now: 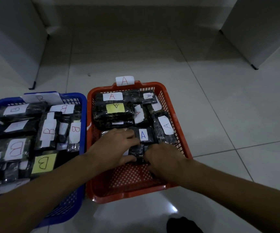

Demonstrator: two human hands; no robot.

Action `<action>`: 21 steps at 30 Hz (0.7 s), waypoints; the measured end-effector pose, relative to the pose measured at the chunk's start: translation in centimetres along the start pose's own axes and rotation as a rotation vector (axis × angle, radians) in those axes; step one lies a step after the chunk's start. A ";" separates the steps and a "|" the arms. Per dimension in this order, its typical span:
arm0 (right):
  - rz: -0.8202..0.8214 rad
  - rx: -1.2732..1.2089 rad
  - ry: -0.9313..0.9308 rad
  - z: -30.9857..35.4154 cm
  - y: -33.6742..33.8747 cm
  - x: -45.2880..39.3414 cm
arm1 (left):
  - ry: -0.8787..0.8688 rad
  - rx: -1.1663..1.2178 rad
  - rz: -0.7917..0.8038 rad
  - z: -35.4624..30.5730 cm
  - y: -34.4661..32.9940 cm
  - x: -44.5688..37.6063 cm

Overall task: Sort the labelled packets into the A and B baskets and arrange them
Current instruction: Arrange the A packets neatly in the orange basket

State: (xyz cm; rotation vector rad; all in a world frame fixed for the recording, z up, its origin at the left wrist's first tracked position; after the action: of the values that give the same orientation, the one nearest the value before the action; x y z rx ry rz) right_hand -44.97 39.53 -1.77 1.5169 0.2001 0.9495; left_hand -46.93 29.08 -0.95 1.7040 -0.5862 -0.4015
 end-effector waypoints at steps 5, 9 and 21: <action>0.003 -0.301 0.003 -2.8 0.8 3.0 | 0.078 0.102 0.092 1.4 -0.3 0.1; -0.033 -0.046 0.151 -3.1 0.9 4.2 | 0.107 0.146 0.123 2.4 -0.3 0.8; -0.036 0.052 0.355 -2.8 0.8 4.6 | -0.058 -0.176 0.046 0.1 -0.7 0.9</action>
State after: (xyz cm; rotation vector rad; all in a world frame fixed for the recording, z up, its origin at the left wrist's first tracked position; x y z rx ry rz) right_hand -44.19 44.33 0.61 1.3780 0.5076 1.1880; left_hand -46.12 28.59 -1.55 1.5121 -0.6133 -0.4581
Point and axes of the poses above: each hand's wrist, its own x-axis away from the middle knuckle, its own y-axis out of the back of the hand, z = x × y, the point moved 7 cm from there along -x, towards the middle knuckle, and after that the axes turned 5 degrees about y, right-handed, at the moved point
